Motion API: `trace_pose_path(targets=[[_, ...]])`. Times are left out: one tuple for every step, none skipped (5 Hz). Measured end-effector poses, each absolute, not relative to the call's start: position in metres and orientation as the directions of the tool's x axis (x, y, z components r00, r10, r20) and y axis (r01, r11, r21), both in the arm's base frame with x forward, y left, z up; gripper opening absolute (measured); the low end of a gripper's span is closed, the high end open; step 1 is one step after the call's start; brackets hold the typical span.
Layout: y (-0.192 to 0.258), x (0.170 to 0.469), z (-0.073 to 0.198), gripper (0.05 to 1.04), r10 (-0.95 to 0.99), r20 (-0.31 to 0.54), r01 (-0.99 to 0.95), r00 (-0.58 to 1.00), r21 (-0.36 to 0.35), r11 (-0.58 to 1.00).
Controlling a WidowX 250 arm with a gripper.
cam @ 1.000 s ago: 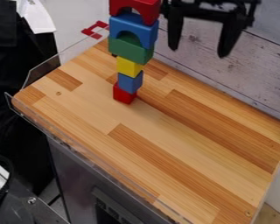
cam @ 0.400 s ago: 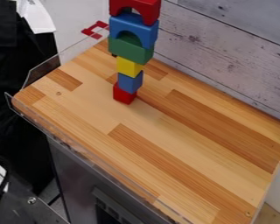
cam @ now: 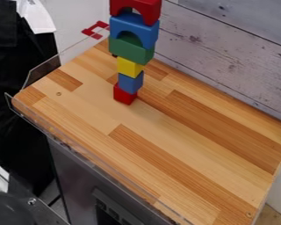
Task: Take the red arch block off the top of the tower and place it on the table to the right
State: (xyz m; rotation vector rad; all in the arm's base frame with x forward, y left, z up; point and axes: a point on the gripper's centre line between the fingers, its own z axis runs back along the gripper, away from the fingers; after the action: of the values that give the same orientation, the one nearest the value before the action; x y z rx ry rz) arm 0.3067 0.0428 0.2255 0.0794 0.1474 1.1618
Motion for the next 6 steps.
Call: trace_pose_path(targets=[[0.057,0.298,0.218,0.999,0.958,-0.123,-0.959,0.260,0.080,0.270],[0.061,0.301,0.210,1.000,0.973,-0.155,-0.984,0.170,0.034,0.178],[0.063,0.302,0.202,1.000,0.986,-0.152,-0.997,0.065,0.041,0.072],[0.064,0.300,0.202,1.000,0.990,-0.139,-0.998,0.007,0.063,0.016],[0.064,0.303,0.196,0.999,0.990,-0.141,-0.993,-0.006,0.114,0.010],[0.064,0.301,0.195,0.999,0.990,-0.144,-0.992,-0.009,0.129,0.010]])
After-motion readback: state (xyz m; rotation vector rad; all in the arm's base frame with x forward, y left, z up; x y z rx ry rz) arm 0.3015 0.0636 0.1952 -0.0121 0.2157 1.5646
